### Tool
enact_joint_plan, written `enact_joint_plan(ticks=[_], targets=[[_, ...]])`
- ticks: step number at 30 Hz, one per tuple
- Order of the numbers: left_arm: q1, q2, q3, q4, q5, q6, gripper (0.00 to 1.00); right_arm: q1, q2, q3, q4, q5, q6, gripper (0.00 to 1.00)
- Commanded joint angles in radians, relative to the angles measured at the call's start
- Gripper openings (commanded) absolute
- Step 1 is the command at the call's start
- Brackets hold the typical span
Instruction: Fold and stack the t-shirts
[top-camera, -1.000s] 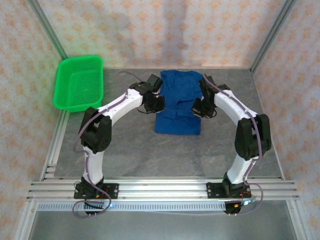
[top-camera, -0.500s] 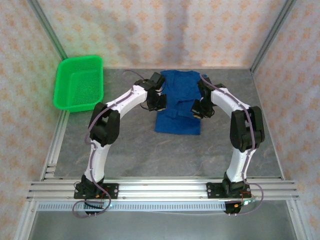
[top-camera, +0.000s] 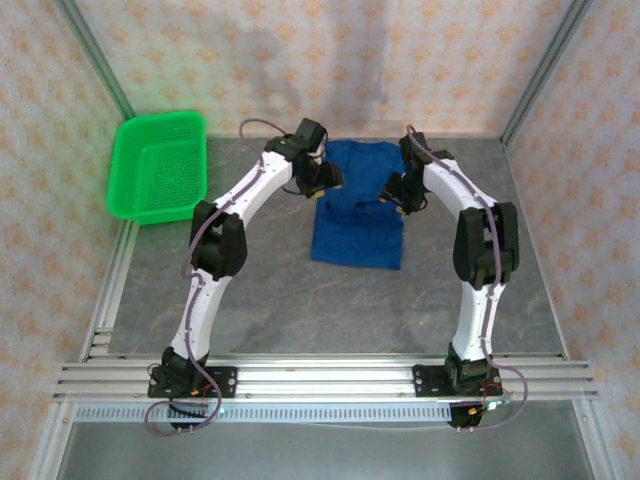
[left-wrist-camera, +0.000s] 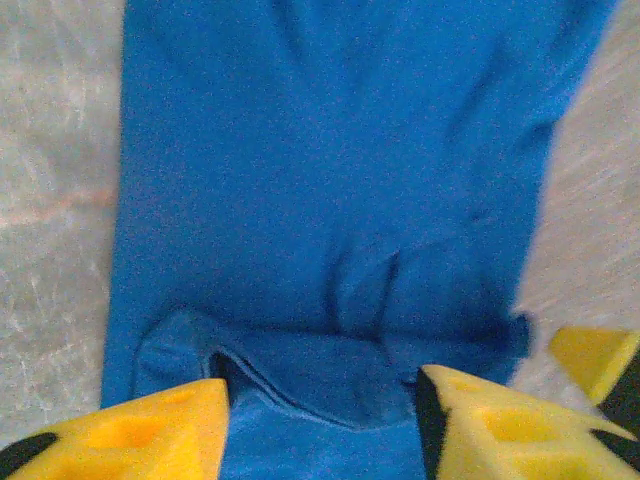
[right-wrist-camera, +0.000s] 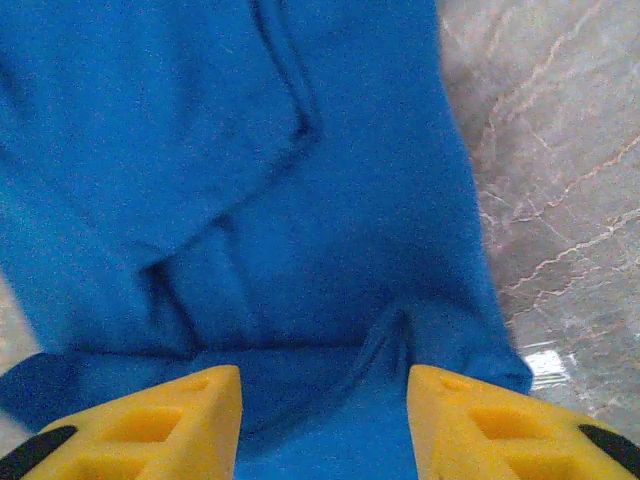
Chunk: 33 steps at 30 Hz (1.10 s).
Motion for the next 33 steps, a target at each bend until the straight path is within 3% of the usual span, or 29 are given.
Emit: enact_joint_plan(ticks=[1,10,17,25,33], targets=[[0.02,-0.136,0.008,-0.032,0.012,-0.019,0.57,-0.003,-0.169,-0.019,0.032,0.015,0.012,0.49],[0.017,-0.48,-0.531,0.081,0.01,0.021,0.61,-0.003,-0.492,-0.456,0.16,-0.074,0.071,0.47],[0.002,-0.595,-0.922,0.276,0.083,-0.015,0.6,0.005,-0.618,-0.797,0.314,-0.144,0.145,0.52],[-0.016,-0.582,-1.099,0.468,0.178,-0.099,0.58,0.01,-0.635,-0.963,0.452,-0.196,0.223,0.52],[-0.019,-0.521,-1.121,0.581,0.206,-0.159,0.55,0.011,-0.595,-1.009,0.554,-0.2,0.27,0.51]])
